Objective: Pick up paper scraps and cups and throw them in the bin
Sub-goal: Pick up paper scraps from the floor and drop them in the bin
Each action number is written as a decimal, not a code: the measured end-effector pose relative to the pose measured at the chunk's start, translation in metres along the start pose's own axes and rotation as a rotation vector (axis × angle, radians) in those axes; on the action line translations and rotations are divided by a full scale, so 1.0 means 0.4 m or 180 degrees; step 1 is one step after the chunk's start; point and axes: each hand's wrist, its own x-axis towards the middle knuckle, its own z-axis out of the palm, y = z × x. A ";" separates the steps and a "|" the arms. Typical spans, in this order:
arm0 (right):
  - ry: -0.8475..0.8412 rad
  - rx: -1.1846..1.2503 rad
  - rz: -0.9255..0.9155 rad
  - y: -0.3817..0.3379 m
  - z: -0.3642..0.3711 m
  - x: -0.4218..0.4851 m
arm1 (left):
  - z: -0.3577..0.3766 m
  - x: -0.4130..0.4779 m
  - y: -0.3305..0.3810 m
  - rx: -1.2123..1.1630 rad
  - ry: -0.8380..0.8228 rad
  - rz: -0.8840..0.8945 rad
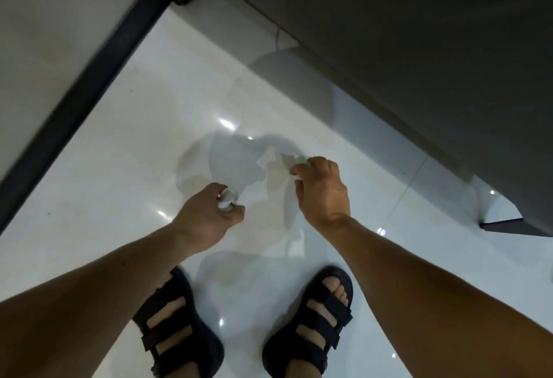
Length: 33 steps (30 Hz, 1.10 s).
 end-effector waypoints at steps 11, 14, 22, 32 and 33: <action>-0.0347 0.0051 -0.0638 -0.374 -0.441 -0.197 | -0.367 -0.359 0.183 -0.0176 0.0602 0.0251; -0.0437 -0.0071 -0.0947 -0.497 -0.581 -0.251 | -0.458 -0.510 0.218 -0.0220 0.0669 0.0234; -0.0591 -0.0564 -0.1860 -0.743 -0.904 -0.479 | -0.553 -1.019 0.272 -0.0716 0.1285 -0.0081; -0.0983 -0.1070 -0.3207 -1.000 -1.054 -0.911 | -0.457 -1.682 0.158 -0.1701 0.2464 -0.0676; -0.1019 -0.1105 -0.3362 -1.033 -1.049 -0.958 | -0.438 -1.741 0.130 -0.1808 0.2604 -0.0760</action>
